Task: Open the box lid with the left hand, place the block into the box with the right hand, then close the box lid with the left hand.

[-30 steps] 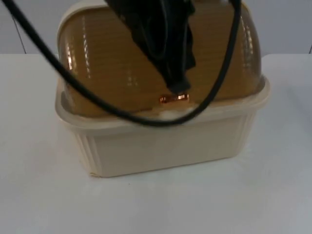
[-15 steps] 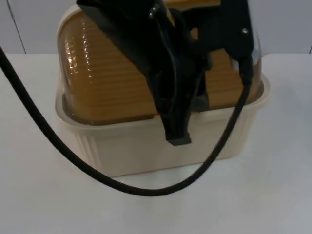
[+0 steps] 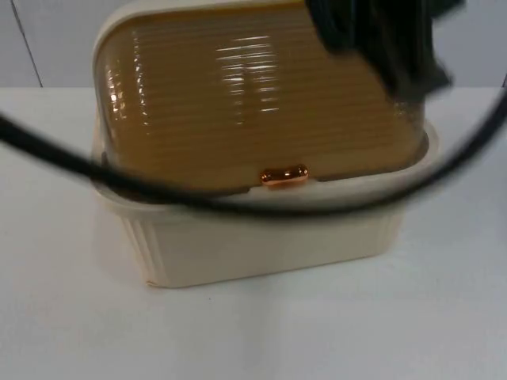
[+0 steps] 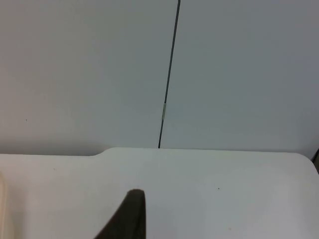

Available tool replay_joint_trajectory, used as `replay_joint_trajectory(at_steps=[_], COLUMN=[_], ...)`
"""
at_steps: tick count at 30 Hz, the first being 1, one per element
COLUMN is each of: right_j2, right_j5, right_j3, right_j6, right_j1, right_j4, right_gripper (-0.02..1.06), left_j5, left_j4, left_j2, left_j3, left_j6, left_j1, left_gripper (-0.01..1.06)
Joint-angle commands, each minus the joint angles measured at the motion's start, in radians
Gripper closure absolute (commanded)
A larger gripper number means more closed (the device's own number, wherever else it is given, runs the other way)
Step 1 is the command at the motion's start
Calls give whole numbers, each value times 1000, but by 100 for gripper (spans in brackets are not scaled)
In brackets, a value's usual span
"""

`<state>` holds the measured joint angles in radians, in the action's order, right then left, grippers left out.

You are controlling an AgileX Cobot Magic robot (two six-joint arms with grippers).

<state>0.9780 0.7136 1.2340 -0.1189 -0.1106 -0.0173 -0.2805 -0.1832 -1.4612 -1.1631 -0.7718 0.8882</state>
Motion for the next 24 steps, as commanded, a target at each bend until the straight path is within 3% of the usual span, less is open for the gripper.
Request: replay_joint_trajectory(at_steps=[1,4,6,8,10,12,13,14,18,20,21,24], right_j2=[-5,-5,-5,-5,-5,-5,-5,-5,-5,-5,-5,-5], right_j5=[-5,-5,-5,-5,-5,-5,-5,-5,-5,-5,-5,-10], right_j3=[7,7,7,7,7,7,7,7,7,7,7,7], right_j6=[-1,-1,-1,-1,-1,-1,-1,-1,-1,-1,-1,-1], right_j1=[5,5,5,5,5,5,5,5,5,5,5,5], right_j4=[2,2,5,5,5,5,5,5,23,23,23,23], right_gripper=[-1,-1,-1,-1,-1,-1,-1,-1,-1,-1,-1,-1], left_j5=[59,99,136,141,158,158,158,156,71,47,-33,-118], left_j4=[-14,-20,-33,-40,-86,-132,-132,-168,-244,-248,-278,-289], left_j2=[65,120,186,200,258,282,282,300,307,303,285,247], left_j3=[0,0,0,0,0,0,0,0,0,2,2,2], left_j6=[116,196,258,266,284,284,284,284,284,284,284,284], left_j1=[-51,-123,-242,-260,-407,-493,-493,-593,-829,-856,-916,-973], left_gripper=[105,105,105,105,105,105,105,105,105,105,105,105])
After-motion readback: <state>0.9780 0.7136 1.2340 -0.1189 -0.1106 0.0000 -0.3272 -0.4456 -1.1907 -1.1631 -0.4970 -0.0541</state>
